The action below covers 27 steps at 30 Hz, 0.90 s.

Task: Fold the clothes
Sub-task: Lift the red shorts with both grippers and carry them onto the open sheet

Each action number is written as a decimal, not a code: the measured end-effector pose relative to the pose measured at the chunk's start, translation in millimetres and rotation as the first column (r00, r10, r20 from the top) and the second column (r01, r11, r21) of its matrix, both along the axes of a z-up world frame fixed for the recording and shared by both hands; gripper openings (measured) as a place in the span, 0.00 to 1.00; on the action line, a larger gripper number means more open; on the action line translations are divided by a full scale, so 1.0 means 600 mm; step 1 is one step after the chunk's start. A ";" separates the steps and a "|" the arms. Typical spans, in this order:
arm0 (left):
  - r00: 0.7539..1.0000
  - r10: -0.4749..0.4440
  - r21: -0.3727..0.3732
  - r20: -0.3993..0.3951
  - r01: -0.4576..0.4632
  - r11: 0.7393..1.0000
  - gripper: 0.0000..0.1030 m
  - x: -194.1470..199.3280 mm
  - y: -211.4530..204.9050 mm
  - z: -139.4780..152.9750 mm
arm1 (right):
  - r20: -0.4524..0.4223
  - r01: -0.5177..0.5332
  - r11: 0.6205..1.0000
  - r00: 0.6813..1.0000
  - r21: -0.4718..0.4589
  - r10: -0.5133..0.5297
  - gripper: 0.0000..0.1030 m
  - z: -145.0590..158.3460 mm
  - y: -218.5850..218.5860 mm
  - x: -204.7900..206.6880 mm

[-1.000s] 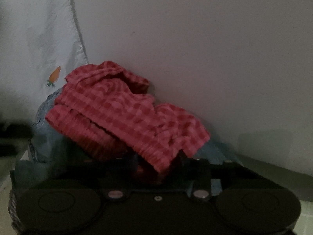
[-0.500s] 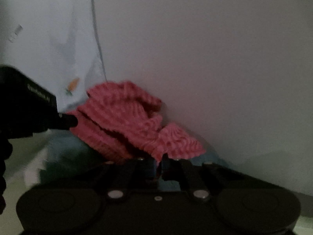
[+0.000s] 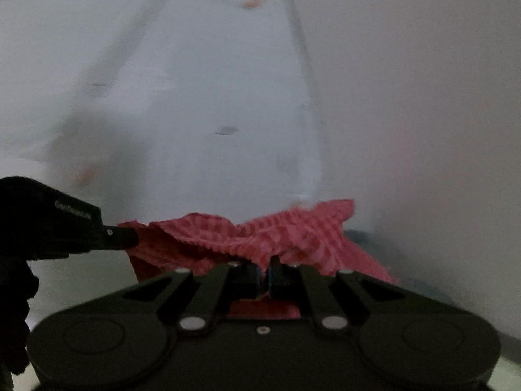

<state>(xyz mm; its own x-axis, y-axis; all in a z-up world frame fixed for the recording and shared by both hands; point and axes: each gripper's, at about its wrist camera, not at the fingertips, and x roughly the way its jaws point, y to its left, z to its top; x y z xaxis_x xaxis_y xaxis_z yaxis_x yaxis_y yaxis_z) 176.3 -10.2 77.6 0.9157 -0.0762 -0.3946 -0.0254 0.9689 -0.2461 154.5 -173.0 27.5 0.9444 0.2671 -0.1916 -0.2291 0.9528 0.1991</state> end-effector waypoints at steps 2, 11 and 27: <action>0.998 0.061 0.007 0.016 -0.061 0.998 0.04 -0.075 0.042 0.017 | 0.013 -0.070 0.998 0.997 0.001 0.070 0.04 0.013 0.038 -0.050; 0.960 0.270 0.054 0.075 -0.275 0.960 0.04 -0.366 0.211 0.072 | 0.077 -0.342 0.940 0.937 -0.007 0.341 0.04 0.050 0.225 -0.253; 0.922 0.387 0.043 0.022 -0.388 0.921 0.05 -0.529 0.397 0.049 | 0.025 -0.507 0.862 0.861 -0.017 0.508 0.05 0.036 0.410 -0.417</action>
